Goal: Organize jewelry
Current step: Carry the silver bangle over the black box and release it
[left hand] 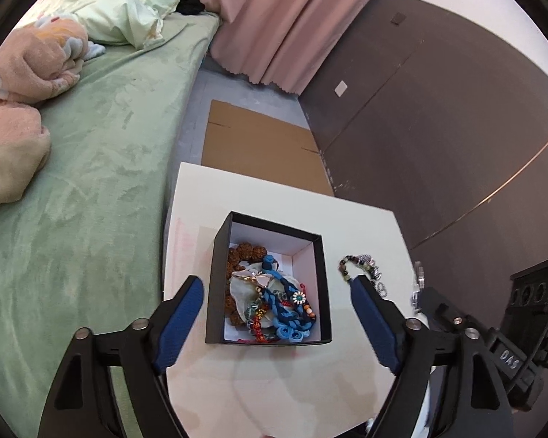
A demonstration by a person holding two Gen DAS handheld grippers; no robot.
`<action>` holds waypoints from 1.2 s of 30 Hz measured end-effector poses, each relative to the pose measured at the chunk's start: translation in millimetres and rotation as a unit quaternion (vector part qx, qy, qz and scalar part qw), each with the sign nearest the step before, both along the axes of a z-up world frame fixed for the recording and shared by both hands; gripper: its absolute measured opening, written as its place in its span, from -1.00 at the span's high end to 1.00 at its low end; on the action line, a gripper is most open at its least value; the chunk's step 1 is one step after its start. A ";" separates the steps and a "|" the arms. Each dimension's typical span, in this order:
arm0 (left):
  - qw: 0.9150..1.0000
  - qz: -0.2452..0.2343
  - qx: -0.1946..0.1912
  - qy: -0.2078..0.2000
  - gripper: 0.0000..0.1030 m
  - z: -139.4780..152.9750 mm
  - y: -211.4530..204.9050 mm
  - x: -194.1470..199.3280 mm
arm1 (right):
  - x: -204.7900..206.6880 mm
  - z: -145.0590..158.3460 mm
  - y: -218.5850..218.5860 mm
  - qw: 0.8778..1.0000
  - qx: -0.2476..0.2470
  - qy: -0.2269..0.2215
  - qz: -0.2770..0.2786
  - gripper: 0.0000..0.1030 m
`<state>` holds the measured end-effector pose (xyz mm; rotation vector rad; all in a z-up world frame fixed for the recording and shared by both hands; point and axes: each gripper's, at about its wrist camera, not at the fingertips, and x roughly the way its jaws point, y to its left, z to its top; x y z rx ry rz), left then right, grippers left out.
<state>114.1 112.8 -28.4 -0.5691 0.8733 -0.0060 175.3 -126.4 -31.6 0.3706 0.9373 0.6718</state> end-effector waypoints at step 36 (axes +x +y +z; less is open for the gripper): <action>0.999 0.036 0.000 -0.021 -0.91 5.3 31.7 20.1 | 35.1 -31.4 37.1 1.000 -0.011 0.030 -0.001 -0.53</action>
